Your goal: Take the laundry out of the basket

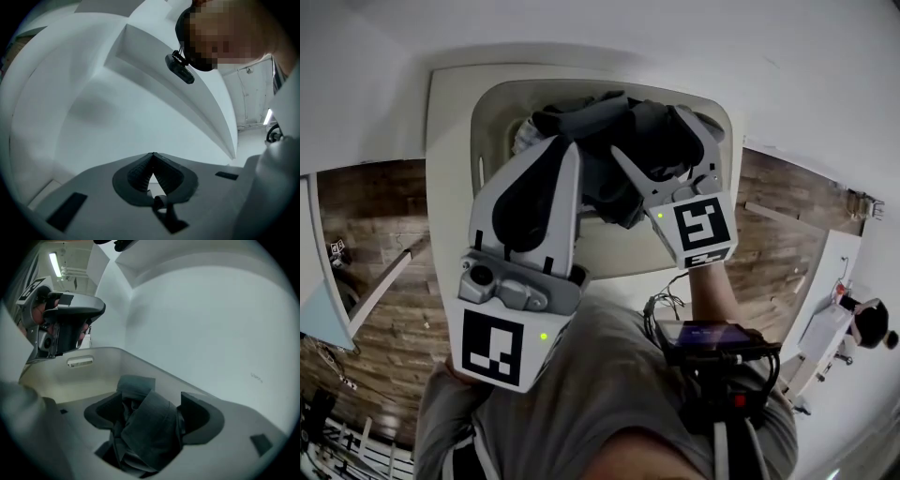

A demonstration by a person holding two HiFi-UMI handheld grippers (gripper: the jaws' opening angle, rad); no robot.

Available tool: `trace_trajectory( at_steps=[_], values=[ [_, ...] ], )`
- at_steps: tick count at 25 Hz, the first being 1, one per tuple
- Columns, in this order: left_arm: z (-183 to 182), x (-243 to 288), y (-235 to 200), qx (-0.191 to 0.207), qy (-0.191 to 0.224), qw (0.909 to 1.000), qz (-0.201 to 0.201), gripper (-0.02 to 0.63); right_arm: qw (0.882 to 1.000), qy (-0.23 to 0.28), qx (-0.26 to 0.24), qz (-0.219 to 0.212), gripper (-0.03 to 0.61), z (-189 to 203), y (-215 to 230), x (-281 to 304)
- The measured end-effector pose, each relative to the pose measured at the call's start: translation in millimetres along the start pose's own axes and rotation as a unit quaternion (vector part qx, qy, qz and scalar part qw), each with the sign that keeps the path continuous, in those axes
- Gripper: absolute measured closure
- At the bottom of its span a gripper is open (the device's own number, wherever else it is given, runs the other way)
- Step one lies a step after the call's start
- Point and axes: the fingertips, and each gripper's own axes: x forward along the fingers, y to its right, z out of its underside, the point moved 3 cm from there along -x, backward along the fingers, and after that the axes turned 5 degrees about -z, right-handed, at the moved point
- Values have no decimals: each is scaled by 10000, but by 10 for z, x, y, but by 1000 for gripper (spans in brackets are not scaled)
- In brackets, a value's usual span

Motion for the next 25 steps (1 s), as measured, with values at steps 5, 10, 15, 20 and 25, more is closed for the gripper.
trace_trajectory(
  at_steps=[5,10,15,20,25],
  values=[
    [46,27,-37,26,-35,10000,13,606,9977,-577,-118,-347,140,204,-3,195],
    [96,-44,-156,-44,-109,9999,65,606,9911,-1171,-241,-582,118,411,-141,351],
    [120,5,-235,-115,-152,9998,-51,606,9856,-1567,-340,-534,192,536,-89,384],
    [138,-4,-228,-121,-178,9997,-109,606,9863,-1497,-214,-660,444,513,-95,362],
    [40,-110,-107,-1,-84,9999,-76,606,9928,-1078,-180,-484,511,320,-104,208]
  ],
)
